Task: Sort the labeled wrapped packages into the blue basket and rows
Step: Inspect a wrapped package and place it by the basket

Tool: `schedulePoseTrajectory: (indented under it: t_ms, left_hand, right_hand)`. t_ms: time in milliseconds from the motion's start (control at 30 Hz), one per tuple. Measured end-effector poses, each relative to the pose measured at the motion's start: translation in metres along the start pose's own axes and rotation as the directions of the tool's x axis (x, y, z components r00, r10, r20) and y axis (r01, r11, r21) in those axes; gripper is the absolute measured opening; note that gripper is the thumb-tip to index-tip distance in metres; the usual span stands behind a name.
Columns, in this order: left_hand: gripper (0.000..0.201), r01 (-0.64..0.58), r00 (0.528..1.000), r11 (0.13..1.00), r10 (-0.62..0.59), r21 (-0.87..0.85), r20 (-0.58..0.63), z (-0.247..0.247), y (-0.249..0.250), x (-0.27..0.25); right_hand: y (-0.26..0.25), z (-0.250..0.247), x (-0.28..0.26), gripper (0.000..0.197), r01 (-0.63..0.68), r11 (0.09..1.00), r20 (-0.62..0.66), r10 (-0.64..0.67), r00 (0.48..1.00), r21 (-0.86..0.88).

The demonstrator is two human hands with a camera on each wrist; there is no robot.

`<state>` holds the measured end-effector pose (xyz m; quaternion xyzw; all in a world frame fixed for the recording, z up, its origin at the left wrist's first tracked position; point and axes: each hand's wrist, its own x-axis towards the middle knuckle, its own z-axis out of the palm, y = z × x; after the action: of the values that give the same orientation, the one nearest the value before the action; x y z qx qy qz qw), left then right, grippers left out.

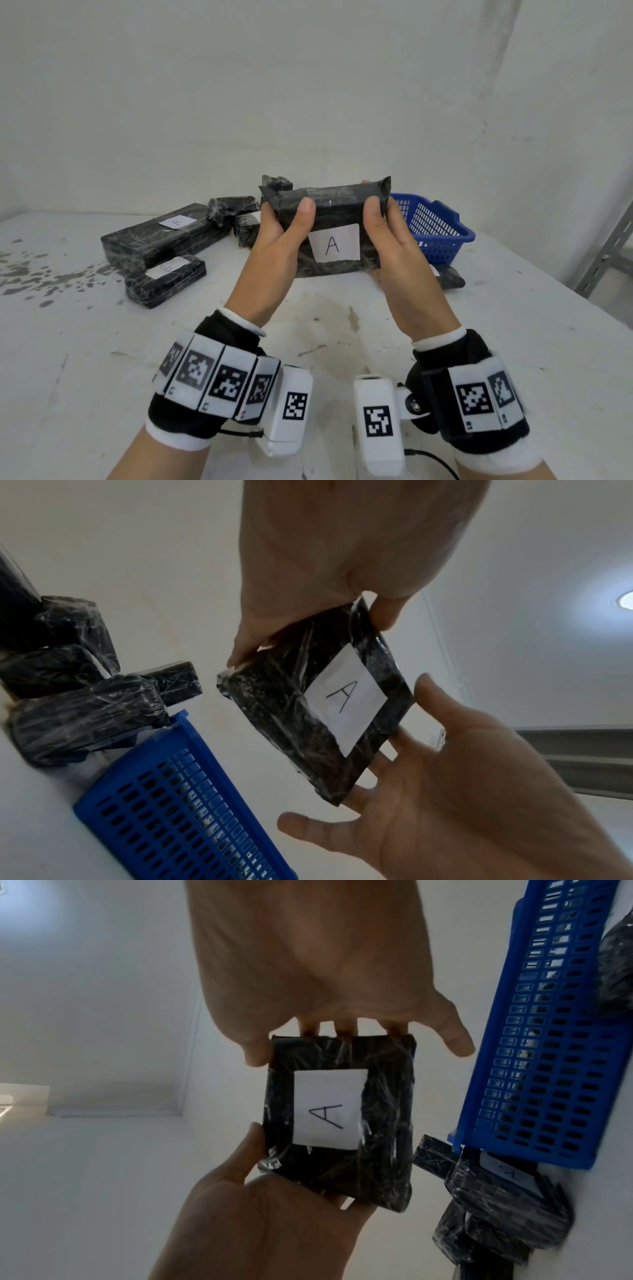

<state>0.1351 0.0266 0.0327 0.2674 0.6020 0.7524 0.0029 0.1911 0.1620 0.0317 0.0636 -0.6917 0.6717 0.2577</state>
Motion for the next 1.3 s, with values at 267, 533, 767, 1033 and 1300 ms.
schedulePoseTrajectory:
  t_ms: [267,533,767,1033,1300]
  left_hand:
    - [0.052,-0.046,0.999,0.982,0.046,-0.181,-0.002,-0.004,-0.002,0.006]
    - [0.053,-0.096,0.993,0.963,0.077,-0.251,-0.084,-0.003,0.001,0.005]
    - [0.048,-0.088,0.991,0.971,0.062,-0.221,-0.119,0.000,-0.003,0.004]
    - [0.057,-0.111,0.994,0.990,0.110,-0.092,-0.022,0.004,-0.002,0.000]
    - [0.057,0.058,0.998,0.998,-0.059,0.033,0.018,-0.019,-0.011,0.016]
  right_hand:
    - [-0.007,0.005,-0.003,0.011,-0.025,0.991,-0.009,0.026,1.000,0.130]
    - [-0.004,0.010,-0.006,0.033,0.012,0.995,0.003,-0.013,1.000,0.103]
    - [-0.004,0.012,-0.007,0.016,-0.002,0.993,-0.019,0.004,1.000,0.120]
    - [-0.002,0.000,-0.001,0.044,-0.099,0.986,-0.033,0.104,0.994,0.133]
    - [0.004,-0.006,0.007,0.023,-0.061,0.997,-0.158,0.068,0.985,0.050]
